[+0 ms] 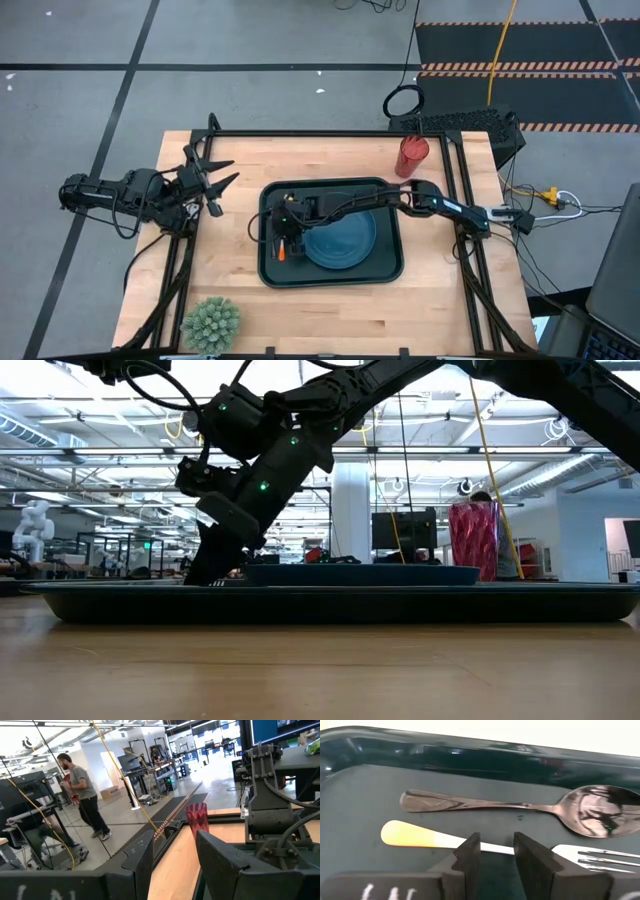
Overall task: Pick and place plate/cup/fork/spoon on tray
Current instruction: Put the orange fork between the black spoon and blue plate on the black tray
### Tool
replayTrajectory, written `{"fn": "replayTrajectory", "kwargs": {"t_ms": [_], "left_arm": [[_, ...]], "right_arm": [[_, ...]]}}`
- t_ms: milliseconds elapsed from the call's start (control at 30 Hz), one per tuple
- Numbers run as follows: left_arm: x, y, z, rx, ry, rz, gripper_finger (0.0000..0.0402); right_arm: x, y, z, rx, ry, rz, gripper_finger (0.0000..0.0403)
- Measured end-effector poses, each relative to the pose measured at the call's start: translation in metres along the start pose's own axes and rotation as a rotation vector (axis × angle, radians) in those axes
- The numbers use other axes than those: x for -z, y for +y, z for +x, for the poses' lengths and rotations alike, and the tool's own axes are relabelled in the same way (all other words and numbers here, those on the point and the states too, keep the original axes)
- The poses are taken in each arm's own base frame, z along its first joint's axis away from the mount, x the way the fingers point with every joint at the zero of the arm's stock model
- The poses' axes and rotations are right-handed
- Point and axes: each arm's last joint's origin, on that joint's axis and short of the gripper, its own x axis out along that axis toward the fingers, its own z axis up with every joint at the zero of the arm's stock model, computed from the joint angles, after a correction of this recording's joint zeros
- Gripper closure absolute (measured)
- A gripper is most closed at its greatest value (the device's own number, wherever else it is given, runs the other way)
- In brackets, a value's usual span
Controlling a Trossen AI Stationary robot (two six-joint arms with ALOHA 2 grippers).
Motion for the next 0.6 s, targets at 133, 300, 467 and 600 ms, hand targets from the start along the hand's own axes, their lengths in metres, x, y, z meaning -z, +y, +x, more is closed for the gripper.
{"fn": "replayTrajectory", "kwargs": {"t_ms": [133,300,467,600], "left_arm": [[0.0,0.0,0.0,0.0,0.0,0.0,0.025],[0.0,0.0,0.0,0.0,0.0,-0.001,0.025],[0.0,0.0,0.0,0.0,0.0,-0.004,0.025],[0.0,0.0,0.0,0.0,0.0,-0.004,0.025]], "right_arm": [[-0.0002,0.0021,0.0002,-0.003,0.001,0.0,0.0291],[0.0009,0.0018,0.0002,-0.004,0.012,0.003,0.0291],[0.0011,0.0018,0.0002,-0.004,0.014,0.003,0.0291],[0.0013,0.0008,0.0001,-0.003,0.014,0.005,0.0291]]}}
